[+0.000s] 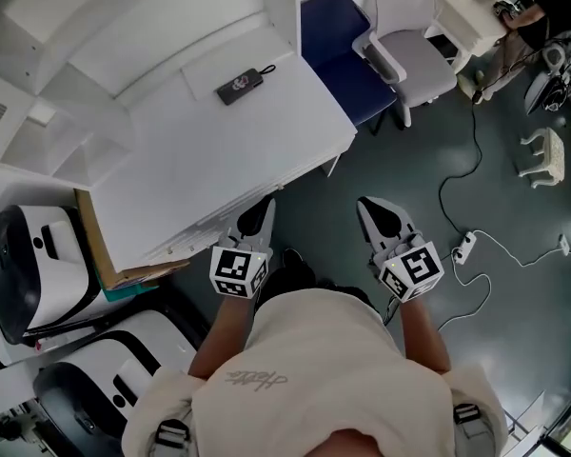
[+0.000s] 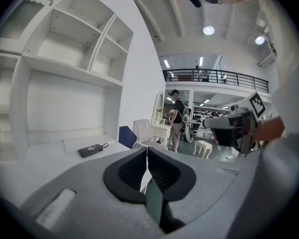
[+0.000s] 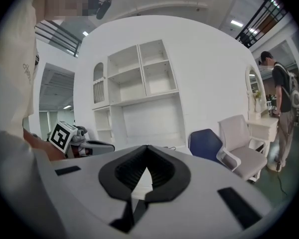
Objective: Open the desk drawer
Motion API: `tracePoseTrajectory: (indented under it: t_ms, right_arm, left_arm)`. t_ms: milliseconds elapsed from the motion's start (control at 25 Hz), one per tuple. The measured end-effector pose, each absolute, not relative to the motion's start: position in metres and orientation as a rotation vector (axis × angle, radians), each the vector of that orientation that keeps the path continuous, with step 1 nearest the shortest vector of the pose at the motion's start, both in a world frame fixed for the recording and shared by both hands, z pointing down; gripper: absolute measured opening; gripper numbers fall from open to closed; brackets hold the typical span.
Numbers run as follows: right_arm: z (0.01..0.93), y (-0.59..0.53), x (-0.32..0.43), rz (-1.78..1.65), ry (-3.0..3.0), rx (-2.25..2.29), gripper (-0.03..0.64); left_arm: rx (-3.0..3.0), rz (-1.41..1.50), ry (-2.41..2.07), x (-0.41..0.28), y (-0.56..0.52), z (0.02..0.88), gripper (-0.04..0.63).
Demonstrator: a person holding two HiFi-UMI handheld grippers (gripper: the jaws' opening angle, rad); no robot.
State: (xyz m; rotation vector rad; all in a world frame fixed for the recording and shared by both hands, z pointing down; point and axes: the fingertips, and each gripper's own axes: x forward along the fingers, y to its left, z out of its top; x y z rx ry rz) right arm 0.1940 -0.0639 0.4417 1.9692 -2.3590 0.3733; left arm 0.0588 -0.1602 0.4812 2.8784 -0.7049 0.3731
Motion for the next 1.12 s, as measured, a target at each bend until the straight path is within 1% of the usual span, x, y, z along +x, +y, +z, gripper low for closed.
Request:
tracePoseTrajectory:
  t_ms: [200, 360, 640, 880, 1120]
  right_arm:
    - [0.44, -0.109, 0.173, 0.347, -2.388, 1.871, 0.002]
    - [0.446, -0.14, 0.165, 0.395, -2.409, 1.83, 0.002]
    - [0.449, -0.184, 0.137, 0.353, -2.474, 1.617, 0.002]
    - [0.455, -0.215, 0.132, 0.39, -2.594, 1.443, 0.002]
    - [0.438, -0.251, 0.132, 0.234, -2.701, 1.231, 0.002]
  left_arm:
    - [2.841, 0.333, -0.774, 0.04, -0.208, 0.485, 0.018]
    - [2.833, 0.298, -0.817, 0.031, -0.235, 0.483, 0.018]
    - [2.728, 0.288, -0.953, 0.004, -0.257, 0.495, 0.018]
    - [2.654, 0.295, -1.136, -0.008, -0.267, 0.489, 0.018]
    - [2.576, 0.255, -1.337, -0.019, -0.284, 0.463, 0.018]
